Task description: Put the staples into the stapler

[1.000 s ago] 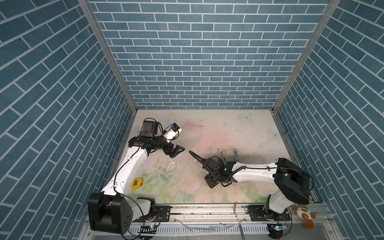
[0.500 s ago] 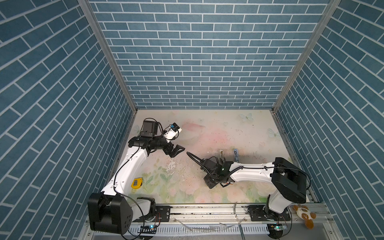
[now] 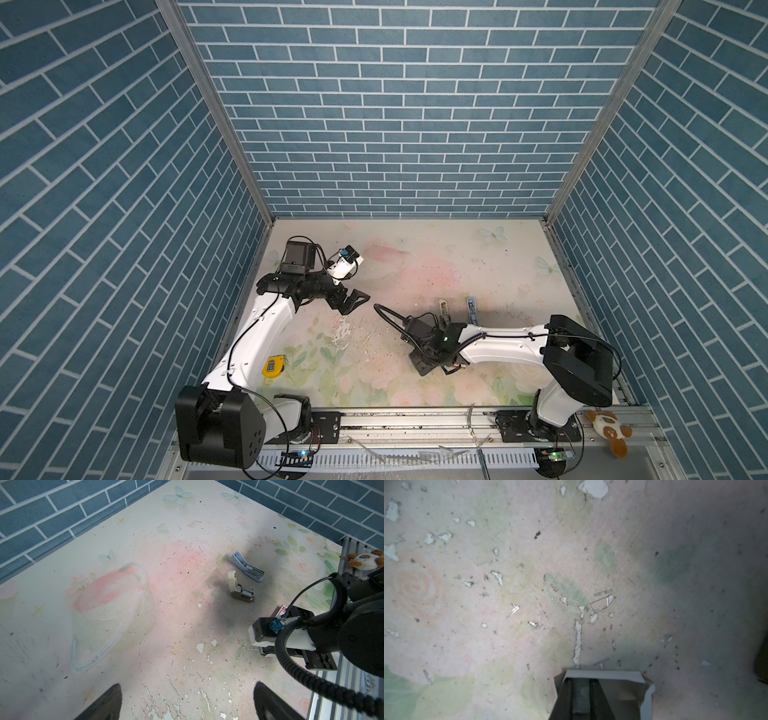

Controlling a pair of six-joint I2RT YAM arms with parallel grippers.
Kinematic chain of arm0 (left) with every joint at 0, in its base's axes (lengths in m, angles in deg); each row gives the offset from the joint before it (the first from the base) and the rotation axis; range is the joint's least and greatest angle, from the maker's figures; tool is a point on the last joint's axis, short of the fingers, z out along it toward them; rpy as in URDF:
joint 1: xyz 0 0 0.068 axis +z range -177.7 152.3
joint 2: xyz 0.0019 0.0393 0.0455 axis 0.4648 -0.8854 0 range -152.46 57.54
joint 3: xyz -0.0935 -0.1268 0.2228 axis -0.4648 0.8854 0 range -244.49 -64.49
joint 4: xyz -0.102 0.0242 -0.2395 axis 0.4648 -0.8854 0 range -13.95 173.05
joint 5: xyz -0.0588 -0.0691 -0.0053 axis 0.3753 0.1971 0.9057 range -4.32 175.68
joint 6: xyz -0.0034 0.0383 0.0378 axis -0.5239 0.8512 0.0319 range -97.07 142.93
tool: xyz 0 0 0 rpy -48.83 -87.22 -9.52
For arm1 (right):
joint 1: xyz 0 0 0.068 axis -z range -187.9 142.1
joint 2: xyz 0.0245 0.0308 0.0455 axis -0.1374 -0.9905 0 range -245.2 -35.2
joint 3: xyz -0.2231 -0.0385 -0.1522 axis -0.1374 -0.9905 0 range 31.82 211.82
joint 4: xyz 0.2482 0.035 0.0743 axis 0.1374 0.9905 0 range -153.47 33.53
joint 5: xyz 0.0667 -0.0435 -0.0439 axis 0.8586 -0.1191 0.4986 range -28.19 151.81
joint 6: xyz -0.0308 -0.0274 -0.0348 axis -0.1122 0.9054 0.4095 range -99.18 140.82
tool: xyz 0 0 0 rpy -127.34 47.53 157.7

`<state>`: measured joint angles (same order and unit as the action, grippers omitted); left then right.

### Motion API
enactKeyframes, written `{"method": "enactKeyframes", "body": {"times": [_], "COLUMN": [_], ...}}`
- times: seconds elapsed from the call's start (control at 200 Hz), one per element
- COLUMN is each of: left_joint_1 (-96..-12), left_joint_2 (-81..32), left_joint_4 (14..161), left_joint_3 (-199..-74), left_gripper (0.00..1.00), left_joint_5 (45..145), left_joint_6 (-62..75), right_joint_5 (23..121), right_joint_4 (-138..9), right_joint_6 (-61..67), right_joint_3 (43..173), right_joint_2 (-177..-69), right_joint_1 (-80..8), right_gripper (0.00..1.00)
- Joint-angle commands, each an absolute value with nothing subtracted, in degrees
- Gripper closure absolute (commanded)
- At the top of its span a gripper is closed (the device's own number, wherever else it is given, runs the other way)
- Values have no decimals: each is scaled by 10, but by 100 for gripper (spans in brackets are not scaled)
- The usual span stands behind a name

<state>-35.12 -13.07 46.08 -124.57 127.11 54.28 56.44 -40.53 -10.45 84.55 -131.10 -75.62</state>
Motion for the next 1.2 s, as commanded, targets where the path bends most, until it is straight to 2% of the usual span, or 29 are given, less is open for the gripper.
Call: {"method": "enactKeyframes", "body": {"times": [0.0, 0.15, 0.505, 0.78, 1.195], "left_joint_1": [-353, -353, -353, -354, -353], "left_joint_2": [-130, -131, -131, -130, -126], "left_joint_4": [461, 460, 460, 460, 460], "left_joint_3": [-1238, -1238, -1238, -1241, -1241], "left_gripper": [0, 0, 0, 0, 0], "left_joint_5": [1281, 1281, 1282, 1283, 1285], "left_joint_6": [540, 540, 539, 538, 536], "right_joint_5": [543, 538, 543, 512, 487], "right_joint_4": [-384, -385, -391, -381, -382], "right_joint_6": [-125, -129, -134, -131, -119], "right_joint_3": [839, 833, 828, 839, 864], "right_joint_2": [-1323, -1327, -1342, -1302, -1270], "right_joint_1": [-759, -760, -759, -759, -758], "right_gripper": [83, 82, 89, 92, 92]}}
